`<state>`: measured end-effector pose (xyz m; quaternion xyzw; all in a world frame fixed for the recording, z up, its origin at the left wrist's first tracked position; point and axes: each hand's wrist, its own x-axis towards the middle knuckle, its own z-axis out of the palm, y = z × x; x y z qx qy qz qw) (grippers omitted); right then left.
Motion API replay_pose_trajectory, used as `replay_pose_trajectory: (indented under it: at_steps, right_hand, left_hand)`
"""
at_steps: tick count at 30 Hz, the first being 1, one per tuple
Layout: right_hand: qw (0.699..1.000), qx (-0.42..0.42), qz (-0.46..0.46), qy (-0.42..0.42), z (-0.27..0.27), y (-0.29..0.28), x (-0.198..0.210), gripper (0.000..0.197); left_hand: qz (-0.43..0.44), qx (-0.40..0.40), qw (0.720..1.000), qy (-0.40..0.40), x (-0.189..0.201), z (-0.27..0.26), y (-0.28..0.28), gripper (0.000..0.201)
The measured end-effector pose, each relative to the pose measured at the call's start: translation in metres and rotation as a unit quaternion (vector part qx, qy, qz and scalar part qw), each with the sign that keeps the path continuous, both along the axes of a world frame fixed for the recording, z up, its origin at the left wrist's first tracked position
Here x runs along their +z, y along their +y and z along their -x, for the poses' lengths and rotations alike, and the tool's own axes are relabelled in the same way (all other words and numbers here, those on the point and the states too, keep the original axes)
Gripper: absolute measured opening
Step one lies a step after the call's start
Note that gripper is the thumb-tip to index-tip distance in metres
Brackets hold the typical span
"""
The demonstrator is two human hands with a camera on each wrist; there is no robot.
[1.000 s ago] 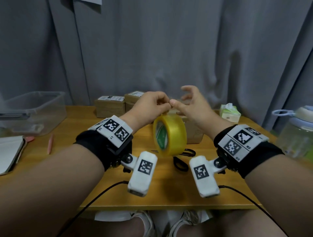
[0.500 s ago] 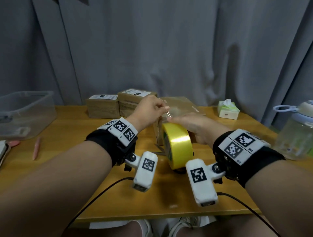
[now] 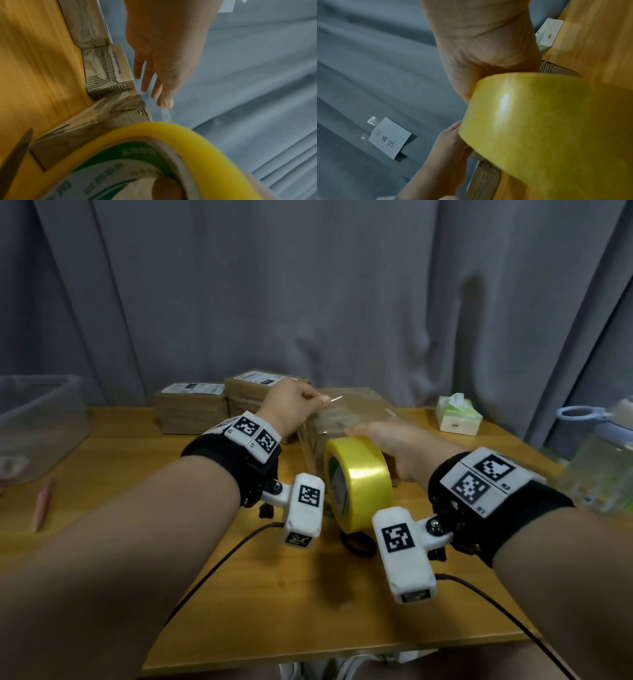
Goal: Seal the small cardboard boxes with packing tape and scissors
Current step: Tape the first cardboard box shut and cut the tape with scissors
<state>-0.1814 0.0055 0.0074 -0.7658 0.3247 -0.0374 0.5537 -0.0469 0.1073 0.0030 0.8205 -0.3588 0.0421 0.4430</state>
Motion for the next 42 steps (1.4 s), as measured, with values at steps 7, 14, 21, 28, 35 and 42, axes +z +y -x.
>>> replay_pose_trajectory:
  at_steps: [7,14,21,28,35,42]
  right_hand:
    - [0.999,-0.007,0.018,0.025,-0.014,0.002,0.004,0.017]
    - [0.999,-0.010,0.020,0.035,-0.014,-0.001,0.002,0.019]
    - [0.999,-0.014,-0.005,0.034,-0.016,-0.002,-0.008,0.020]
    - [1.000,-0.007,-0.012,0.019,-0.015,-0.003,-0.011,0.021]
    - [0.999,-0.013,-0.037,-0.021,-0.013,-0.002,-0.011,0.013]
    - [0.996,-0.036,-0.064,-0.041,-0.017,0.009,-0.020,0.045]
  left_hand:
    - [-0.006,0.012,1.000,0.005,-0.009,-0.006,-0.003,0.026]
    - [-0.023,0.018,0.999,-0.034,-0.015,-0.009,-0.009,0.023]
    - [-0.068,0.078,0.993,-0.047,-0.022,-0.019,-0.007,0.046]
    - [-0.093,-0.142,0.981,-0.098,-0.025,-0.002,0.007,0.042]
    - [-0.303,-0.087,0.939,-0.137,-0.024,-0.005,0.009,0.049]
    - [-0.139,0.029,0.988,0.066,-0.003,0.028,0.020,0.039]
